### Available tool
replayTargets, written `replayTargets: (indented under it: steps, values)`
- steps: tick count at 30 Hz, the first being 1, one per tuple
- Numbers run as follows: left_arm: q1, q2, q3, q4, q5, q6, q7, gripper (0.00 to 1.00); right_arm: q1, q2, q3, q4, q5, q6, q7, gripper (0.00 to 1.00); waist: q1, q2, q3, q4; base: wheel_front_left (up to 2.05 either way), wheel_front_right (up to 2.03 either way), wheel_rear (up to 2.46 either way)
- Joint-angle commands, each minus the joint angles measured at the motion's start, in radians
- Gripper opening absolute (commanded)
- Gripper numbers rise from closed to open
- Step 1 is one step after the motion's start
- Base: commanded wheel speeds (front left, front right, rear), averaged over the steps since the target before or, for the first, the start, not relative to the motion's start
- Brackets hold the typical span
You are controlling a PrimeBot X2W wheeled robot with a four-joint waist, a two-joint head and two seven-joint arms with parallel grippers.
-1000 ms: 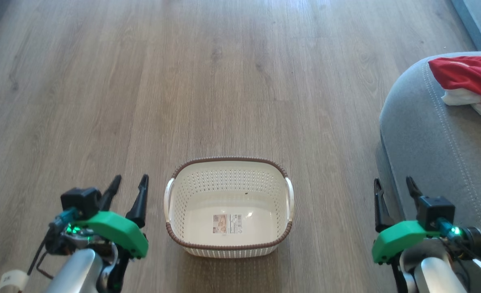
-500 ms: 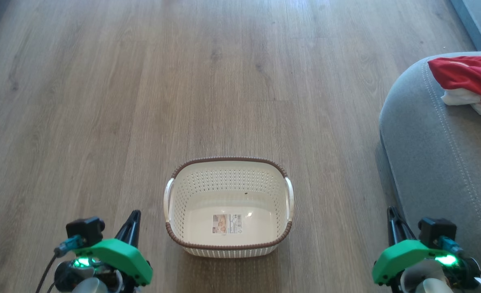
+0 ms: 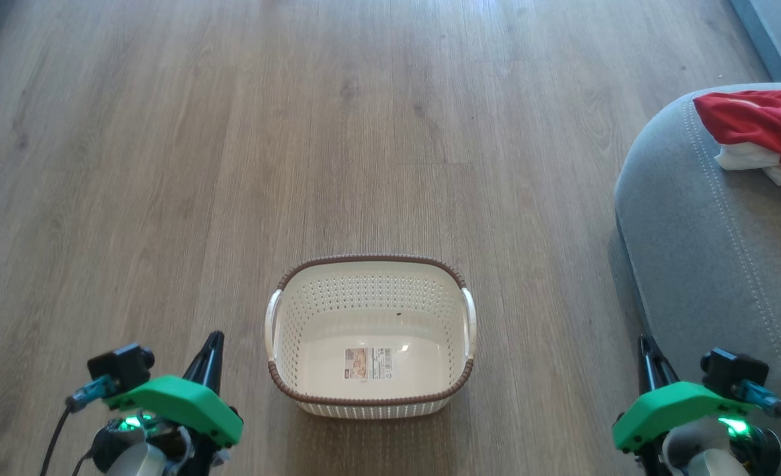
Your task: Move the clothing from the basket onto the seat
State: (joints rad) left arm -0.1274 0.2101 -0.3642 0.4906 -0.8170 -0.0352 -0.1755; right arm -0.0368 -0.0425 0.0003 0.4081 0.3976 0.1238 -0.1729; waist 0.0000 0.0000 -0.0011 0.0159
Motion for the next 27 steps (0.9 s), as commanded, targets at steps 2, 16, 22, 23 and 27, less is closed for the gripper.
replayTargets:
  steps: [2,16,22,23,27]
  values:
    - [-0.044,0.001,0.039,-0.039,-0.027,-0.007,0.008,0.00,-0.045,-0.006,-0.005,-0.037,0.040,0.002,0.006,0.00,0.0000,0.0000,0.000,0.000,0.00,0.00,0.00]
    - [-0.035,-0.022,0.102,-0.069,-0.136,-0.020,0.048,0.00,-0.049,-0.006,-0.021,-0.055,0.208,0.002,0.046,0.00,0.0000,0.0000,0.001,-0.003,0.00,0.00,0.00]
    - [-0.031,-0.032,0.129,-0.081,-0.183,-0.025,0.066,0.00,-0.051,-0.006,-0.028,-0.063,0.280,0.003,0.064,0.00,0.0000,0.0000,0.001,-0.003,0.00,0.00,0.00]
    - [-0.030,-0.033,0.134,-0.083,-0.191,-0.026,0.069,0.00,-0.051,-0.006,-0.029,-0.064,0.292,0.003,0.067,0.00,0.0000,0.0000,0.001,-0.004,0.00,0.00,0.00]
    - [-0.028,-0.040,0.152,-0.092,-0.223,-0.030,0.080,0.00,-0.052,-0.006,-0.033,-0.070,0.340,0.003,0.078,0.00,0.0000,0.0000,0.001,-0.004,0.00,0.00,0.00]
